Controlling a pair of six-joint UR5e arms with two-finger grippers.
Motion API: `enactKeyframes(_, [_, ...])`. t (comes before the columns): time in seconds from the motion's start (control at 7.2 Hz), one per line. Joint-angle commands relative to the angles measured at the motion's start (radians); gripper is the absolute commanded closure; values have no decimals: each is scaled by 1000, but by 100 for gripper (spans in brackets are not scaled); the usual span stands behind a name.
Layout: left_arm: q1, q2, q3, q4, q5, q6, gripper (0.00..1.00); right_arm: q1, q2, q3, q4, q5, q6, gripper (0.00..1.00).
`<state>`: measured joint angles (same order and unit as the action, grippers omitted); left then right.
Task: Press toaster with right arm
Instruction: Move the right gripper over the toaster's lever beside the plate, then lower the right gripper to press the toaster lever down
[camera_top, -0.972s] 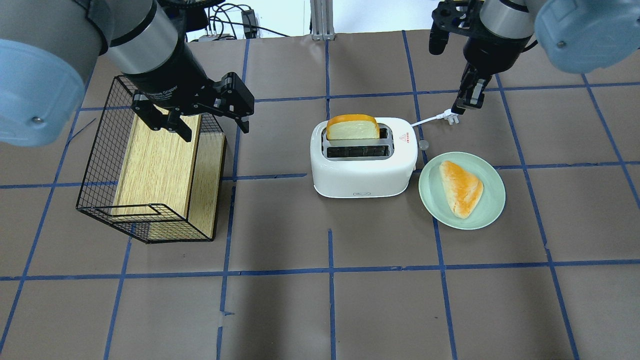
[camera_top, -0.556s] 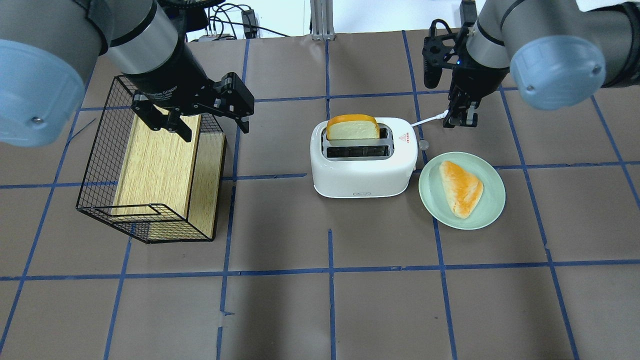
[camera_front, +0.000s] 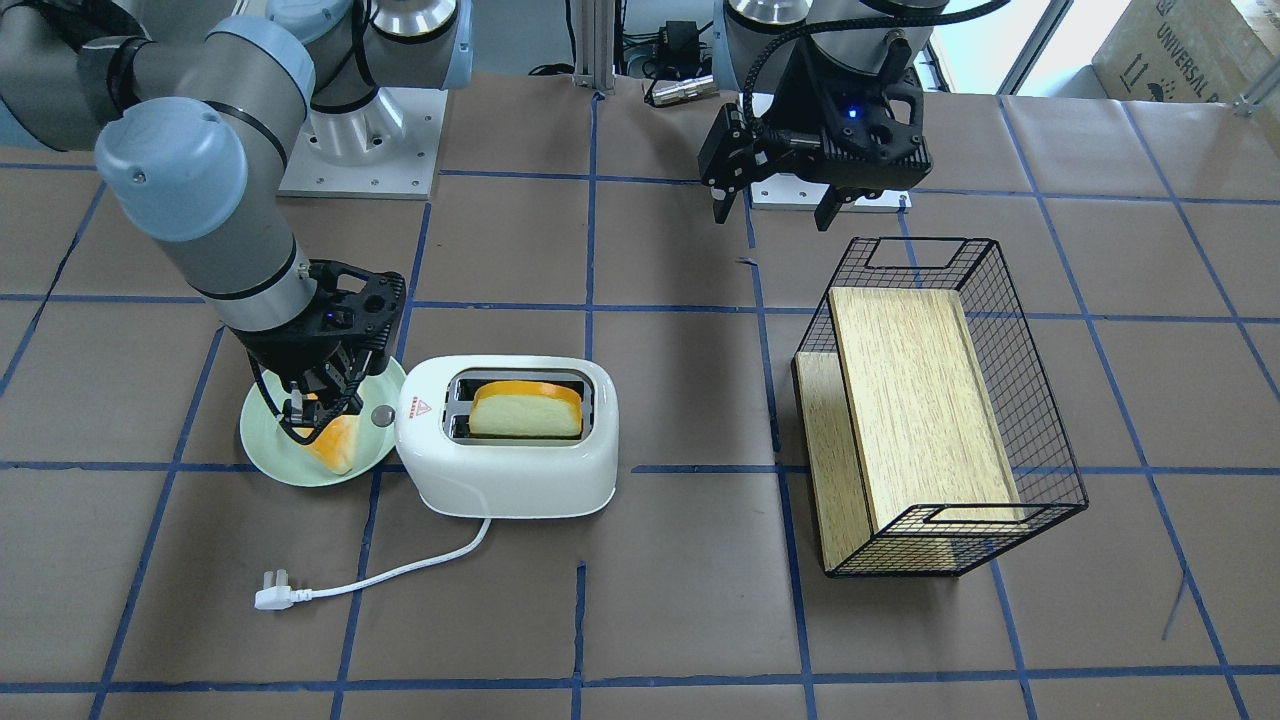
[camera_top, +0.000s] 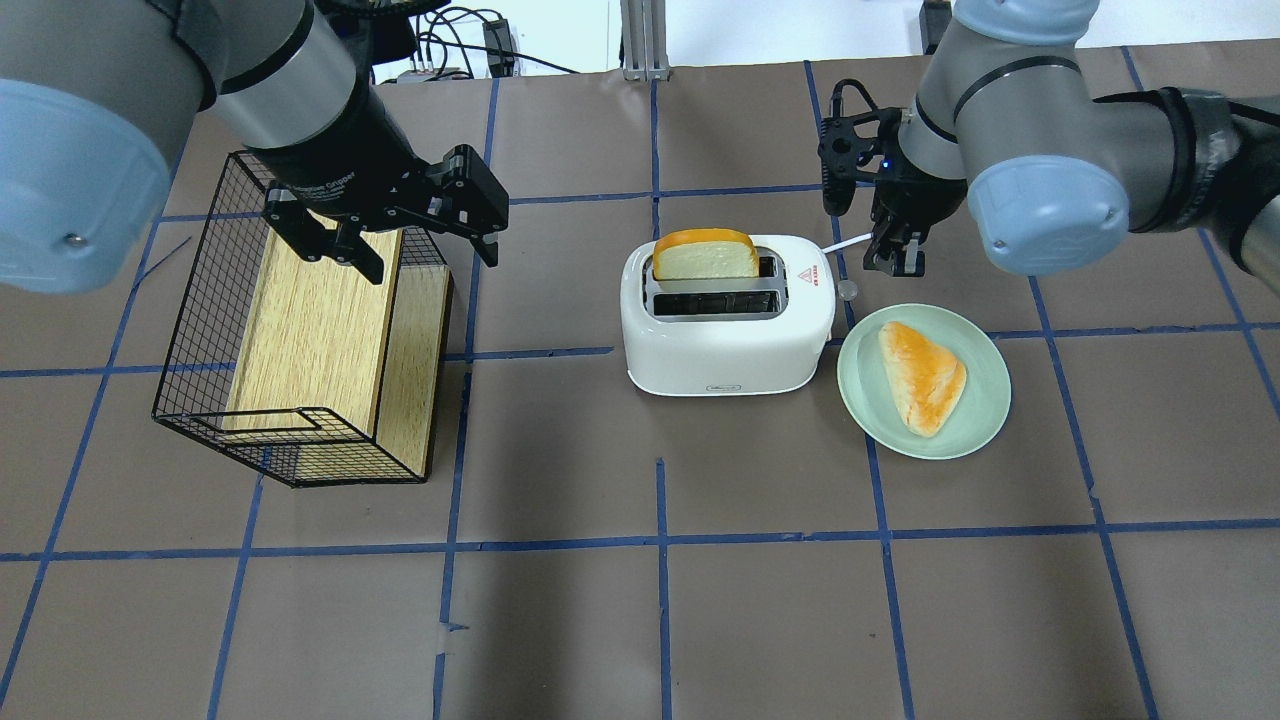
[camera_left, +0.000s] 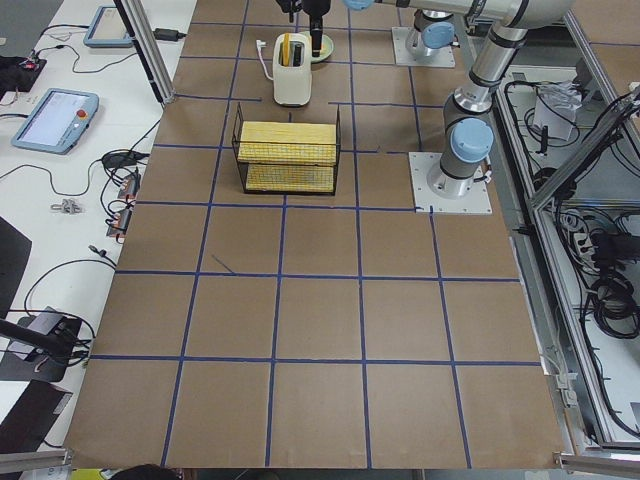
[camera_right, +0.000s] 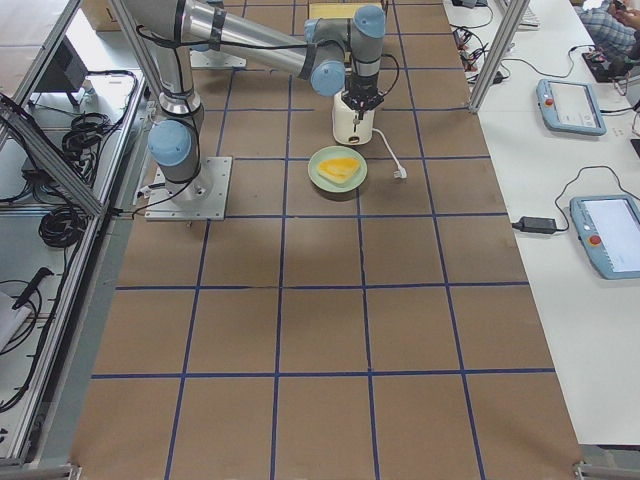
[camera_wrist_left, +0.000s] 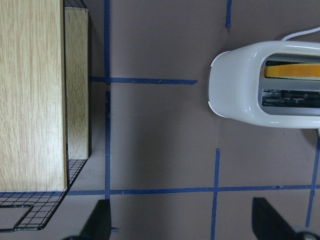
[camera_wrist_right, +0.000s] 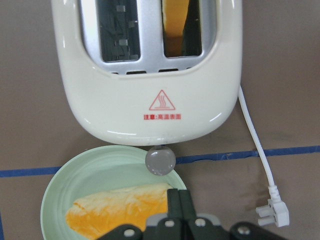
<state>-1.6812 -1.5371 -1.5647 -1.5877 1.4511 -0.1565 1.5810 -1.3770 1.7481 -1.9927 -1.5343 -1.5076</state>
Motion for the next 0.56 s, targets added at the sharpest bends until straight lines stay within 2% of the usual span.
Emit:
enactKeyframes(0.0, [0,0,0,0,0,0,0,28,35,-1,-26,-43,-12,89])
enactKeyframes(0.28, [0,0,0,0,0,0,0,30,38,23,-31,-40,-5,88])
enactKeyframes(0.42, [0,0,0,0,0,0,0,31,38,45,-69,-40,-2,88])
